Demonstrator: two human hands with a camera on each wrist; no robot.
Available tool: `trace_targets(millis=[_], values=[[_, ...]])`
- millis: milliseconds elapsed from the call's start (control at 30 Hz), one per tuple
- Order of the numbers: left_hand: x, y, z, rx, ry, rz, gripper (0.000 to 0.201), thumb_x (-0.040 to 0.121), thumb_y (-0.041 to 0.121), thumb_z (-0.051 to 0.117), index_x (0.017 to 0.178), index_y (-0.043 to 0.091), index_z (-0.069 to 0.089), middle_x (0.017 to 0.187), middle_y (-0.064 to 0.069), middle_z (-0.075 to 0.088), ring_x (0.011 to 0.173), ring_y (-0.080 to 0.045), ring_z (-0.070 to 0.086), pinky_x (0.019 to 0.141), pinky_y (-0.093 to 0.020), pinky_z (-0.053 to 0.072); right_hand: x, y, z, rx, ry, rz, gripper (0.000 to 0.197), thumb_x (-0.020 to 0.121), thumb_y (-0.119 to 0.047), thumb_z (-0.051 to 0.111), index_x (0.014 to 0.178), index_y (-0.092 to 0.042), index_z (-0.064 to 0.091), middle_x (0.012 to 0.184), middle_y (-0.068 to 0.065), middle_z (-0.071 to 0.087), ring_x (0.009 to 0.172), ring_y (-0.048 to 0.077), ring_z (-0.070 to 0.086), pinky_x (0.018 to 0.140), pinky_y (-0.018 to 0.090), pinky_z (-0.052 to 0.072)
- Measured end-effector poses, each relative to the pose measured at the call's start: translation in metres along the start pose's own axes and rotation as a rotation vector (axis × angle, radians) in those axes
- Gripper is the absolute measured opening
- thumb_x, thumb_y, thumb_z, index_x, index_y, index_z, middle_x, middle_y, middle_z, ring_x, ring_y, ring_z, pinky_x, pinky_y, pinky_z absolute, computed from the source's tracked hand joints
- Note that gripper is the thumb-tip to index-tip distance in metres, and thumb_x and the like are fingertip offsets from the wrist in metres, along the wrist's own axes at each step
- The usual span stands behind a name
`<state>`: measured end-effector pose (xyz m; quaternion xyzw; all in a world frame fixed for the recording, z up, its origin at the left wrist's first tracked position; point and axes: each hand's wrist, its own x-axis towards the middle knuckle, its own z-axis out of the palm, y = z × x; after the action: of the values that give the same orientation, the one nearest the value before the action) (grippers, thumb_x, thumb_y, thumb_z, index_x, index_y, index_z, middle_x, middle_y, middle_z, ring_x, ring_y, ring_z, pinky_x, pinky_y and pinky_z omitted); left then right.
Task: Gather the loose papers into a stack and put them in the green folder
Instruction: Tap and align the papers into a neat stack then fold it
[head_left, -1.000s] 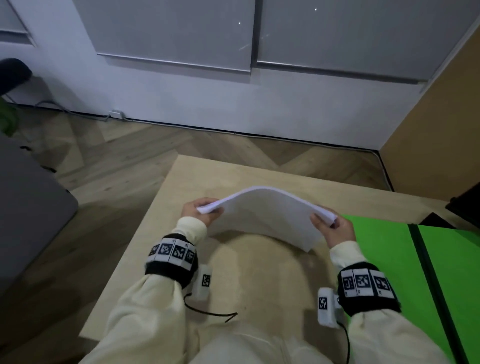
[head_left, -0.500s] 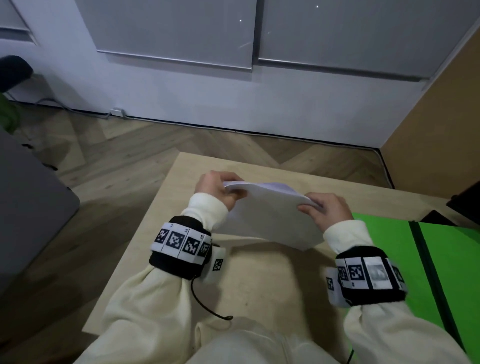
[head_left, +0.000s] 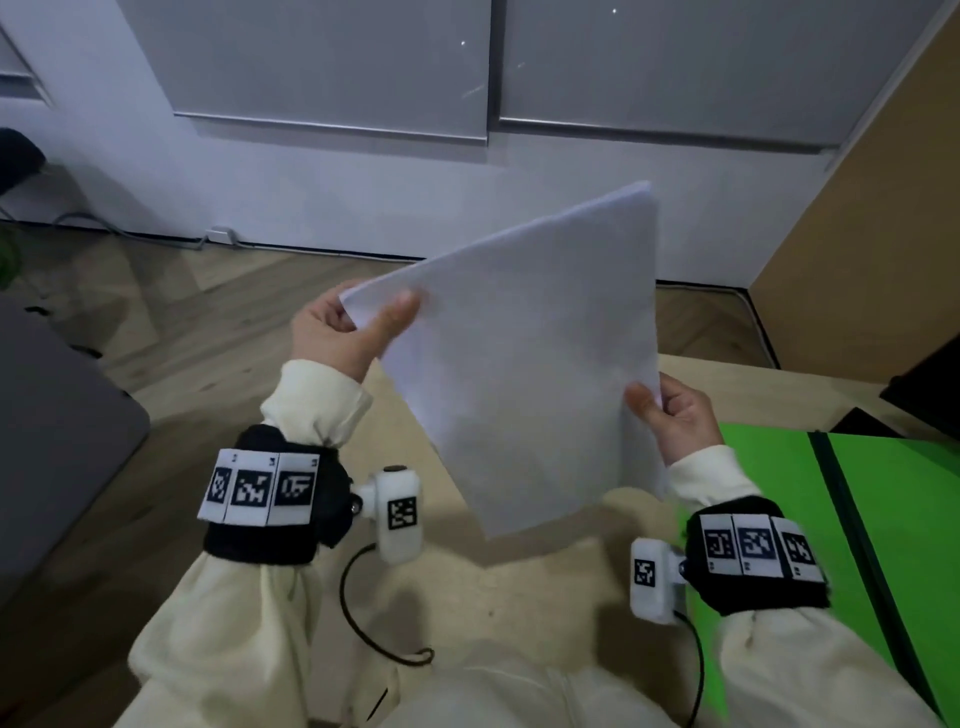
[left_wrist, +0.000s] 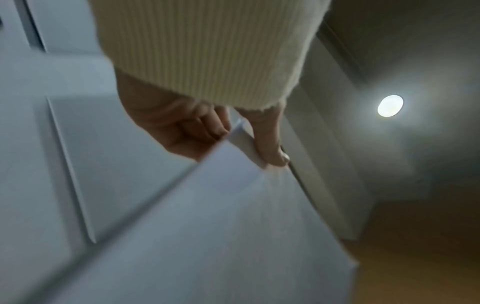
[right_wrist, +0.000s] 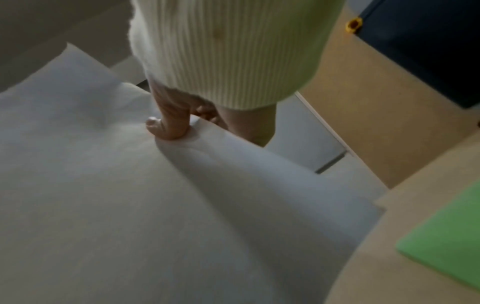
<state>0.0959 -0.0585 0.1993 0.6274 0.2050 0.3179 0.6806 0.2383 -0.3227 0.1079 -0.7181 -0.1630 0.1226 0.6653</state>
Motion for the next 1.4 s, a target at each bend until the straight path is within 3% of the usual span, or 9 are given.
trace_targets(millis=[100, 267, 467, 600, 733, 833, 1067, 1200, 1400], values=[[-0.016, 0.000, 0.025, 0.047, -0.098, -0.014, 0.020, 0.077, -0.001, 0.067, 0.076, 0.019, 0.062, 0.053, 0.024, 0.068, 0.054, 0.012, 0.063, 0.054, -0.005, 0.049, -0.002, 0.015, 0.009, 0.082, 0.027, 0.099, 0.063, 0.047, -0.070, 0.073, 0.086, -0.020, 0.068, 0.068, -0.019, 0.074, 0.062, -0.008, 0.064, 0.064, 0.012, 0.053], [-0.037, -0.052, 0.039, 0.210, -0.251, -0.214, 0.025, 0.069, -0.001, 0.077, 0.082, 0.018, 0.065, 0.063, 0.022, 0.069, 0.058, 0.016, 0.062, 0.057, -0.002, 0.046, -0.008, 0.036, 0.022, -0.010, 0.056, 0.180, 0.024, 0.077, 0.000, 0.071, 0.068, -0.020, 0.062, 0.064, -0.010, 0.068, 0.047, -0.016, 0.057, 0.064, 0.020, 0.049], [-0.039, -0.059, 0.046, 0.148, -0.161, -0.191, 0.035, 0.074, -0.009, 0.070, 0.101, 0.010, 0.057, 0.094, 0.006, 0.060, 0.055, 0.022, 0.058, 0.060, 0.004, 0.046, -0.003, 0.018, 0.024, 0.018, 0.118, 0.075, 0.028, 0.076, 0.001, 0.072, 0.063, -0.022, 0.061, 0.062, -0.016, 0.065, 0.047, -0.018, 0.057, 0.051, 0.001, 0.046], [-0.036, -0.054, 0.045, 0.141, -0.157, -0.148, 0.031, 0.074, -0.009, 0.070, 0.096, 0.010, 0.058, 0.077, 0.013, 0.064, 0.055, 0.021, 0.059, 0.059, 0.003, 0.045, -0.004, 0.005, 0.022, 0.036, 0.037, -0.003, 0.024, 0.077, 0.001, 0.071, 0.070, -0.022, 0.064, 0.060, -0.021, 0.071, 0.058, -0.015, 0.061, 0.060, 0.005, 0.050], [-0.034, -0.051, 0.033, 0.159, -0.237, -0.101, 0.017, 0.076, -0.004, 0.069, 0.088, 0.009, 0.068, 0.064, 0.022, 0.072, 0.064, 0.012, 0.065, 0.063, -0.004, 0.048, -0.010, -0.011, 0.022, 0.110, -0.018, -0.061, 0.044, 0.046, -0.059, 0.080, 0.070, -0.024, 0.071, 0.065, -0.027, 0.071, 0.065, -0.016, 0.063, 0.066, 0.005, 0.050], [-0.032, -0.043, 0.032, 0.177, -0.290, -0.079, 0.017, 0.080, 0.000, 0.066, 0.085, 0.016, 0.068, 0.065, 0.023, 0.072, 0.065, 0.011, 0.065, 0.063, -0.004, 0.048, -0.010, -0.025, 0.021, 0.142, -0.090, -0.092, 0.047, 0.044, -0.067, 0.077, 0.070, -0.028, 0.077, 0.065, -0.021, 0.072, 0.065, -0.011, 0.064, 0.062, 0.009, 0.051], [-0.033, -0.042, 0.037, 0.171, -0.254, -0.115, 0.015, 0.084, 0.008, 0.064, 0.075, 0.020, 0.066, 0.055, 0.021, 0.069, 0.054, 0.010, 0.062, 0.054, -0.005, 0.046, -0.012, -0.041, 0.029, 0.098, -0.061, -0.200, 0.027, 0.085, -0.015, 0.062, 0.065, -0.026, 0.078, 0.058, -0.018, 0.070, 0.057, -0.008, 0.060, 0.054, 0.010, 0.047], [-0.035, -0.038, 0.041, 0.123, -0.231, -0.108, 0.019, 0.085, 0.002, 0.061, 0.073, 0.017, 0.064, 0.051, 0.020, 0.068, 0.052, 0.010, 0.062, 0.051, -0.005, 0.046, -0.012, -0.049, 0.029, 0.161, -0.021, -0.214, 0.013, 0.072, -0.035, 0.069, 0.067, -0.027, 0.078, 0.060, -0.015, 0.071, 0.059, -0.001, 0.061, 0.056, 0.014, 0.049], [-0.026, -0.041, 0.039, 0.234, -0.286, -0.097, 0.007, 0.083, 0.007, 0.066, 0.088, 0.010, 0.069, 0.055, 0.019, 0.067, 0.054, 0.013, 0.061, 0.054, -0.002, 0.044, -0.009, -0.046, 0.033, 0.115, -0.002, -0.175, 0.041, 0.084, 0.000, 0.062, 0.056, -0.026, 0.076, 0.053, -0.021, 0.067, 0.052, -0.012, 0.057, 0.051, 0.008, 0.047]])
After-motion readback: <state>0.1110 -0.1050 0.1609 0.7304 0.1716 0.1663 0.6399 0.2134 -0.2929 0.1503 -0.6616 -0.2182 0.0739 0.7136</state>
